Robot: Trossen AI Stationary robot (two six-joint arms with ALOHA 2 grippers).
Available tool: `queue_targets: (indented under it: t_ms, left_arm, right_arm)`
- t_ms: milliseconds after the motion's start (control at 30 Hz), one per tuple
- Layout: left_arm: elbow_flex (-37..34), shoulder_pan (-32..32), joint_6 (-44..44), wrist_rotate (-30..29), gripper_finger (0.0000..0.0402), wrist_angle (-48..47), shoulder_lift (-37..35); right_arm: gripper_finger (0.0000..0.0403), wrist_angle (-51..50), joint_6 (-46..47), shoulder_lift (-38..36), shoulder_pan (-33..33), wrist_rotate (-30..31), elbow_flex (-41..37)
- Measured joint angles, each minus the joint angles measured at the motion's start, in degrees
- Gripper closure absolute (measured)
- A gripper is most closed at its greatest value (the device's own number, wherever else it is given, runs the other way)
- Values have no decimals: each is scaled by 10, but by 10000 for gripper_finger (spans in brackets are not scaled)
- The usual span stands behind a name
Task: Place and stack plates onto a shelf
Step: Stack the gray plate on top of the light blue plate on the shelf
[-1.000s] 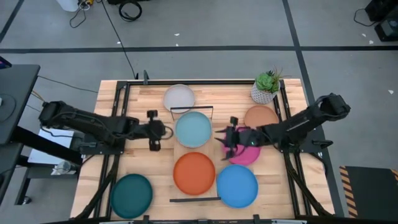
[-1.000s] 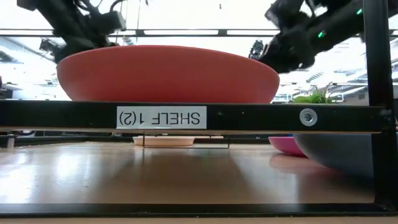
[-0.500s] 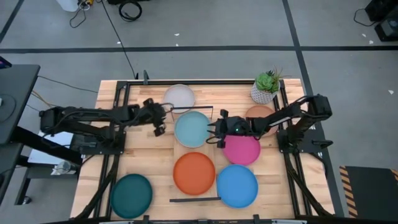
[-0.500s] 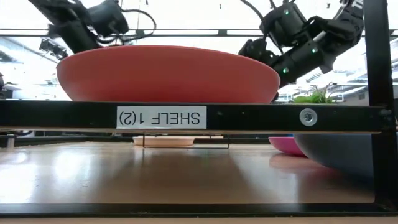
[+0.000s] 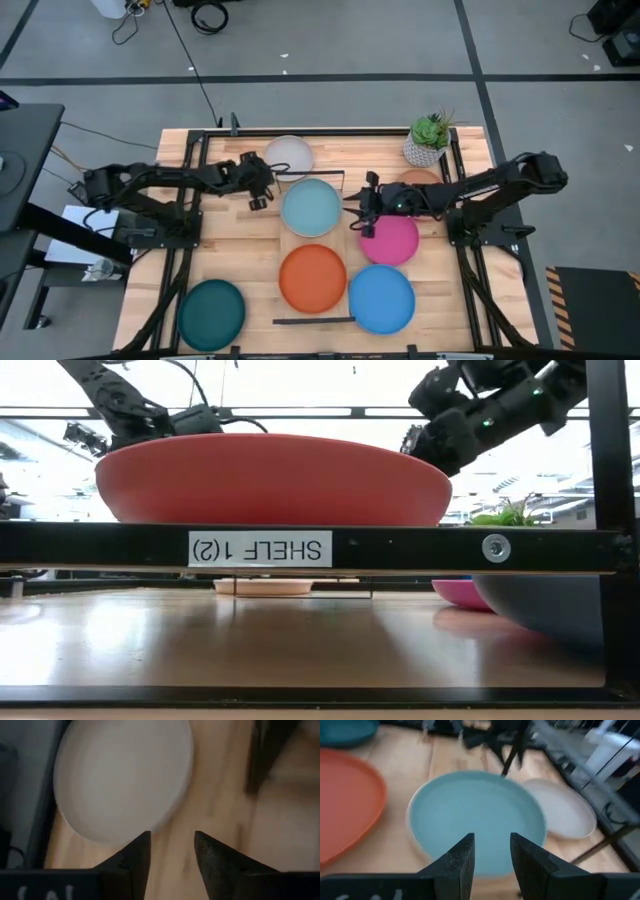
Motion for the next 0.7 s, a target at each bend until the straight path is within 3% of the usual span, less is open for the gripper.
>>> queue_targets:
  t_ms: [200, 433, 700]
  left_arm:
    - [2, 57, 78, 92, 205, 27, 26]
    - [0, 108, 172, 241, 217, 24, 34]
    - [-56, 147, 291, 263, 243, 54, 34]
  right_arm:
    - [272, -41, 24, -18, 35, 0, 0]
    - [272, -42, 35, -29, 74, 14, 0]
    - [272, -22, 35, -30, 91, 51, 0]
